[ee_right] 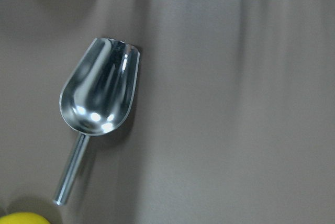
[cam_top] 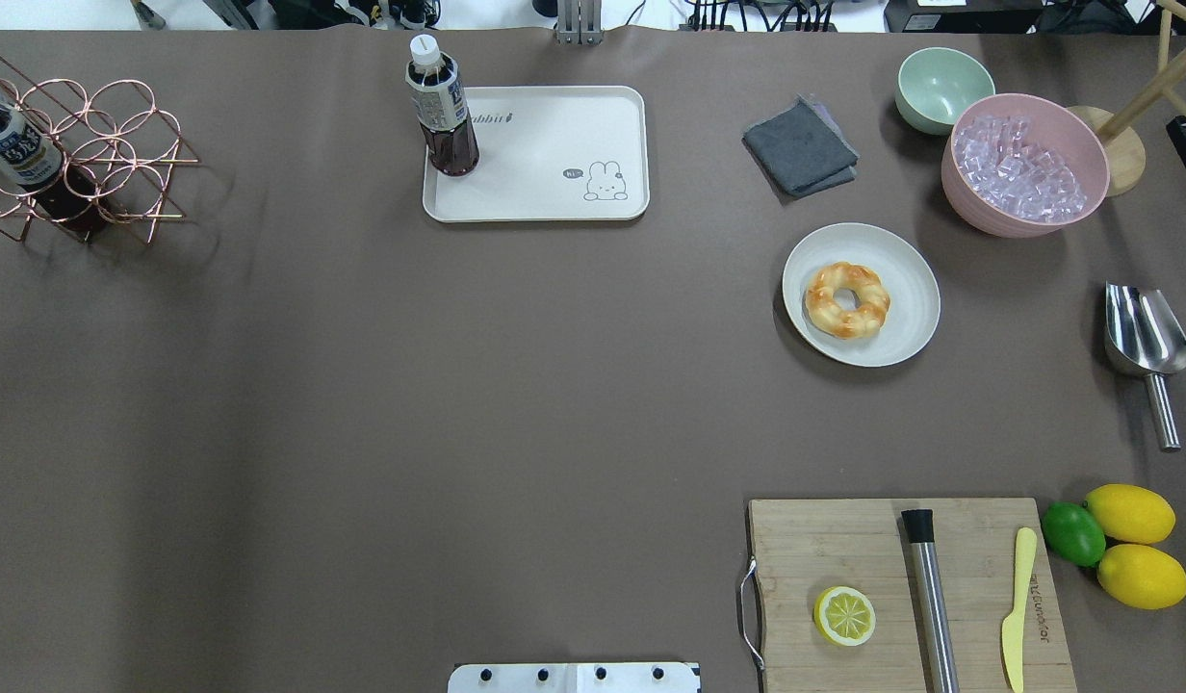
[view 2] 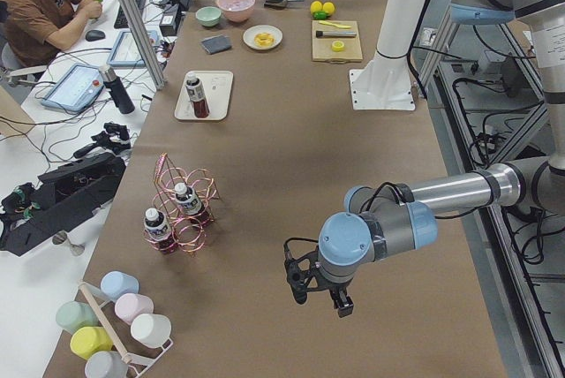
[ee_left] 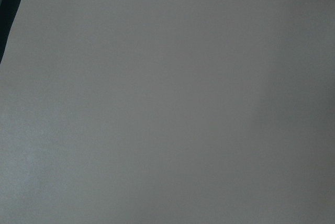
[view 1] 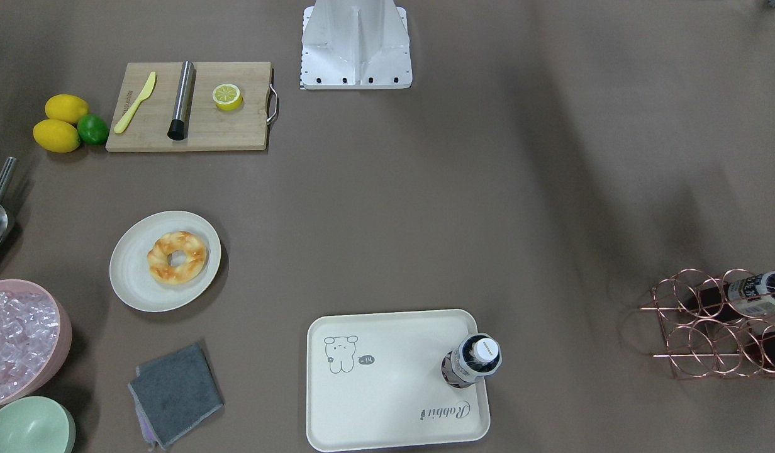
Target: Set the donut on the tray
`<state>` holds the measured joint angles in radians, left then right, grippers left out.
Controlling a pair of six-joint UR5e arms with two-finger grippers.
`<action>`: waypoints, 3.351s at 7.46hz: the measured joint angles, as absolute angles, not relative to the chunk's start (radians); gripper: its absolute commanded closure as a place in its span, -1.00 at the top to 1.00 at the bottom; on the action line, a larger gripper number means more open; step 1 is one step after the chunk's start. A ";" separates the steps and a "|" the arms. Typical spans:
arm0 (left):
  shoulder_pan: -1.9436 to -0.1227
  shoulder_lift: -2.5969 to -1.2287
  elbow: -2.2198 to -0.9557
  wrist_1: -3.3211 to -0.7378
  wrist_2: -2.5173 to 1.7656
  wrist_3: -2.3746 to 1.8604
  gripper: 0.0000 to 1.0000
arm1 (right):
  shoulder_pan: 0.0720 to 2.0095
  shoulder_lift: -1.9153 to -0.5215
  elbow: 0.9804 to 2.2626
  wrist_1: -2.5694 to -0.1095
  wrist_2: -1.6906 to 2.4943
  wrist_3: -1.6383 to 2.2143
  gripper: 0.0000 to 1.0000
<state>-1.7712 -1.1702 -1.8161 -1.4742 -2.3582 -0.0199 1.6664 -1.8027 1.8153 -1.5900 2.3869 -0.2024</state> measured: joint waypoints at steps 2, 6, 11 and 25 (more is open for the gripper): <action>-1.766 -1.168 -1.808 -1.474 -2.359 -0.020 0.96 | 1.519 -1.729 1.810 -1.511 2.403 0.028 0.97; -1.755 -1.167 -1.798 -1.474 -2.360 -0.020 0.96 | 1.225 -1.510 1.736 -1.330 2.386 0.573 0.95; -1.752 -1.173 -1.801 -1.476 -2.360 -0.020 0.96 | 0.935 -1.378 1.562 -1.054 2.182 1.020 0.48; -1.752 -1.167 -1.806 -1.480 -2.362 -0.020 0.96 | 0.803 -0.883 1.334 -1.096 2.061 1.561 -1.00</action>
<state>-1.7518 -1.1670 -1.8061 -1.4803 -2.3615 -0.0199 0.8028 -0.8832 1.3339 -1.0962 2.0613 1.5613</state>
